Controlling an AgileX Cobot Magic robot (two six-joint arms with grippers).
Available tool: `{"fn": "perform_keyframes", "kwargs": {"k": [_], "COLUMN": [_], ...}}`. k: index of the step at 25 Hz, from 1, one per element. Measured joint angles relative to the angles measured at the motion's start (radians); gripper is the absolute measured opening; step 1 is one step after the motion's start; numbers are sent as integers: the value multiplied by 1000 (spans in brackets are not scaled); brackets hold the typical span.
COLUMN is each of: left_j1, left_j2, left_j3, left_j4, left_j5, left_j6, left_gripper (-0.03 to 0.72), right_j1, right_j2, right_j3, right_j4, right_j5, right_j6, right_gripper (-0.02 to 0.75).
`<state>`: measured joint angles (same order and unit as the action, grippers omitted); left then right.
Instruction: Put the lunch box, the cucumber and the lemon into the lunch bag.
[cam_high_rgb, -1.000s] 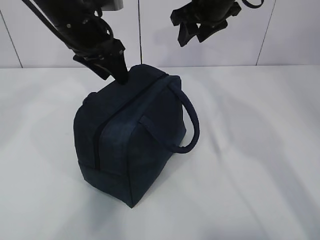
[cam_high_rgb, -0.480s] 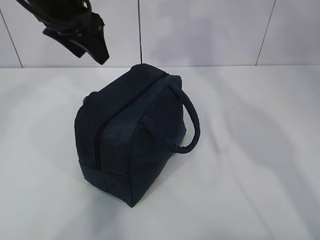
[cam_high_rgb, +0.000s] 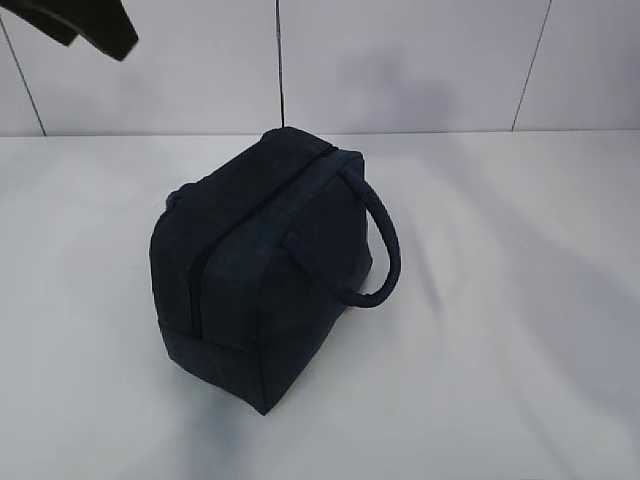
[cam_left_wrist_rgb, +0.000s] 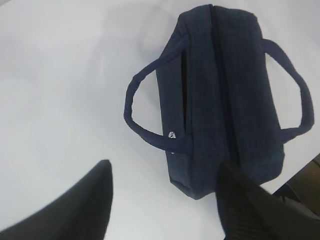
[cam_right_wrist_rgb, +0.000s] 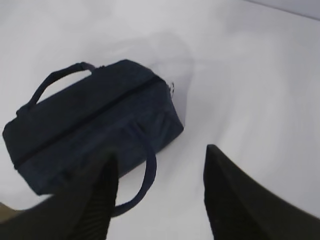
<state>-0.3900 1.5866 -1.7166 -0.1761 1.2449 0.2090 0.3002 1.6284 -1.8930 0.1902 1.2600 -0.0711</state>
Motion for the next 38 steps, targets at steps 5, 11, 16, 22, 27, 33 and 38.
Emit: {"fn": "perform_keyframes", "kwargs": {"k": [5, 11, 16, 22, 27, 33, 38], "left_j1": [0, 0, 0, 0, 0, 0, 0], "left_j2": [-133, -293, -430, -585, -713, -862, -1002], "left_j3": [20, 135, 265, 408, 512, 605, 698], "left_j4": [-2, -2, -2, -2, -3, -3, -4], "left_j5": [6, 12, 15, 16, 18, 20, 20], "left_j6": [-2, -2, -2, -2, -2, -4, -4], "left_gripper": [425, 417, 407, 386, 353, 314, 310], "right_j1": [0, 0, 0, 0, 0, 0, 0], "right_j2": [-146, -335, -532, -794, -1006, -1229, -1392], "right_j3": [176, 397, 569, 748, 874, 1015, 1102], "right_j4": [9, -2, -3, -19, -67, -84, -84], "right_j5": [0, 0, 0, 0, 4, 5, 0], "right_j6": [0, -9, -22, -68, -75, -84, -90], "right_gripper": [413, 413, 413, 413, 413, 413, 413]}}
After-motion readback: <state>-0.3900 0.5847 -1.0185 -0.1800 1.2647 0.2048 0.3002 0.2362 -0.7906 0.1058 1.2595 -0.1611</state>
